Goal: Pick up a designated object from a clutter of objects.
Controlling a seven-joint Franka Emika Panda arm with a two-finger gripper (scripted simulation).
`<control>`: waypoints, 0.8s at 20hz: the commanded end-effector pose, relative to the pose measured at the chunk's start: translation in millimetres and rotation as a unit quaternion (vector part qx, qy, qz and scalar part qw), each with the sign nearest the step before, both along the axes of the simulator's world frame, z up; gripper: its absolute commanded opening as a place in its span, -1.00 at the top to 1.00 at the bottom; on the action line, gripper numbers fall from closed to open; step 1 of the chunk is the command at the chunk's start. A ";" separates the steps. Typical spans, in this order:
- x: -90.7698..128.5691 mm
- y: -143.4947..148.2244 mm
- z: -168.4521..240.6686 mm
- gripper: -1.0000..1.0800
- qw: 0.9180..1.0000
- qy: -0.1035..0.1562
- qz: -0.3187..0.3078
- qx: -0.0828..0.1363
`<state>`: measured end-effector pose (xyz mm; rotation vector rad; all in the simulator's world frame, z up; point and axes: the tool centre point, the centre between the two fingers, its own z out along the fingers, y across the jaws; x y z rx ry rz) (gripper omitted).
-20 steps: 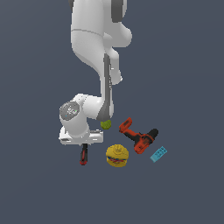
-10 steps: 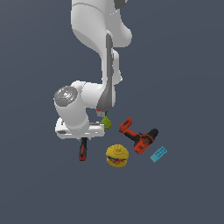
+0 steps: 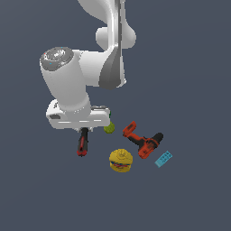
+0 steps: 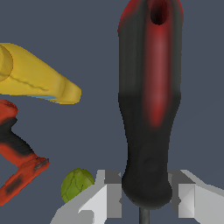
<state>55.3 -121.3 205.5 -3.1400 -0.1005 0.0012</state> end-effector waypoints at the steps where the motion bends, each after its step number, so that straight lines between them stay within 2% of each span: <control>1: -0.7 3.5 31.0 1.00 1.000 0.000 0.000 0.000; 11: -0.1 16.3 142.5 1.00 1.000 0.000 0.000 0.000; 16: 1.4 21.2 185.4 1.00 1.000 0.000 0.000 0.000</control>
